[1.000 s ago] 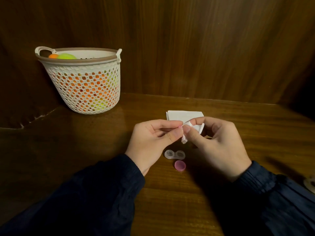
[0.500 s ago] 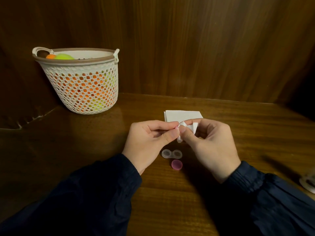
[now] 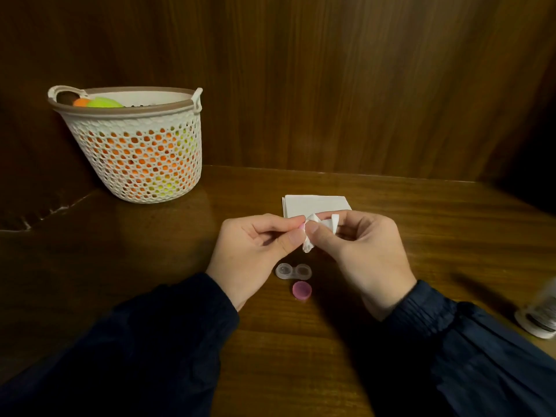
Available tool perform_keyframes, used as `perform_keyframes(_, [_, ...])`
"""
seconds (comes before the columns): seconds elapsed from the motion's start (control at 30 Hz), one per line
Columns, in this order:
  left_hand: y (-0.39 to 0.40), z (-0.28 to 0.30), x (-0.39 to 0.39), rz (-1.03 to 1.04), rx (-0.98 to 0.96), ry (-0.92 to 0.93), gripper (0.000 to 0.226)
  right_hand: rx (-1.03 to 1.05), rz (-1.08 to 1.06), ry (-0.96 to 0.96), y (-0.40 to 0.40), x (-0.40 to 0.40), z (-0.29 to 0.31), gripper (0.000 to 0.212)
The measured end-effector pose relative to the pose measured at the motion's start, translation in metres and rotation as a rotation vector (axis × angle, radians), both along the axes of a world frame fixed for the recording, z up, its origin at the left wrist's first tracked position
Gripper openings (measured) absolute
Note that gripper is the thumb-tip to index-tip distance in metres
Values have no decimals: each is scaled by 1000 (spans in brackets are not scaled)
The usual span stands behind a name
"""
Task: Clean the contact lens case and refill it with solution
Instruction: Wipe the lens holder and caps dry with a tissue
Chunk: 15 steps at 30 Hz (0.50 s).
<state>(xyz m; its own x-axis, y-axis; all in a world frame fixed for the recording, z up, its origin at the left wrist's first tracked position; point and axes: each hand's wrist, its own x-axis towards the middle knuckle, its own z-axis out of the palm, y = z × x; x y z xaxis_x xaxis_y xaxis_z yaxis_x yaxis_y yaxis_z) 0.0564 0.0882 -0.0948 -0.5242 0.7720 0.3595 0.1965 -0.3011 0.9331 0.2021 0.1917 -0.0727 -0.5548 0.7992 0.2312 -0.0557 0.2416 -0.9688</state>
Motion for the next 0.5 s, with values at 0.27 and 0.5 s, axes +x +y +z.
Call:
perform_keyframes(0.27, [0,2,0,14,-30,7,25,57,33,-103,5,1,4,2])
perform_keyframes(0.5, [0,2,0,-21,-6,-17,26,-210,196,85,0,5,9,6])
